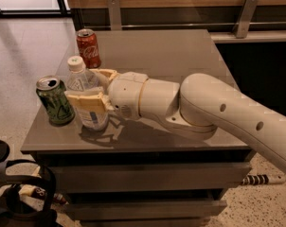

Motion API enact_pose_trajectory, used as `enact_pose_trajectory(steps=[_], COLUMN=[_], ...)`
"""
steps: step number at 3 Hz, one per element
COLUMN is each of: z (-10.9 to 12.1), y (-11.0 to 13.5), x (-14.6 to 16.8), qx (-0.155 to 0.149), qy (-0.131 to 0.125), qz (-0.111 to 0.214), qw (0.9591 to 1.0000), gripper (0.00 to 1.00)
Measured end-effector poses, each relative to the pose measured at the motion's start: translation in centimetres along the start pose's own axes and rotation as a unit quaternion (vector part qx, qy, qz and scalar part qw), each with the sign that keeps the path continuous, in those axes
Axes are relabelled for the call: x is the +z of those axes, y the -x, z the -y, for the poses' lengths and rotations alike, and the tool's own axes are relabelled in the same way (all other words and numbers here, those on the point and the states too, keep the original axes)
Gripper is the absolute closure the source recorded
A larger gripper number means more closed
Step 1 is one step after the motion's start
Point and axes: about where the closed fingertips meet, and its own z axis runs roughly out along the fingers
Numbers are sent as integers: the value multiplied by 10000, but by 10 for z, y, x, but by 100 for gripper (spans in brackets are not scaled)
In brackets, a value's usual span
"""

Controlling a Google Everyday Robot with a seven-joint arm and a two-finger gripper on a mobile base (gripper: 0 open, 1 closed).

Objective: Move blue plastic bottle near green can

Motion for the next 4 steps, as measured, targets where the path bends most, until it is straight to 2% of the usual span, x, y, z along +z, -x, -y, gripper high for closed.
enact_pose_trajectory(steps=[1, 2, 3, 4], z=[-1, -1, -1, -3], y=[1, 1, 1, 2], x=[1, 1, 1, 3], qx=[-9, -10, -10, -21], qy=[15, 15, 15, 32], qz=[-3, -3, -3, -4], qw=[10000, 10000, 10000, 10000], gripper=[75, 45, 21, 1])
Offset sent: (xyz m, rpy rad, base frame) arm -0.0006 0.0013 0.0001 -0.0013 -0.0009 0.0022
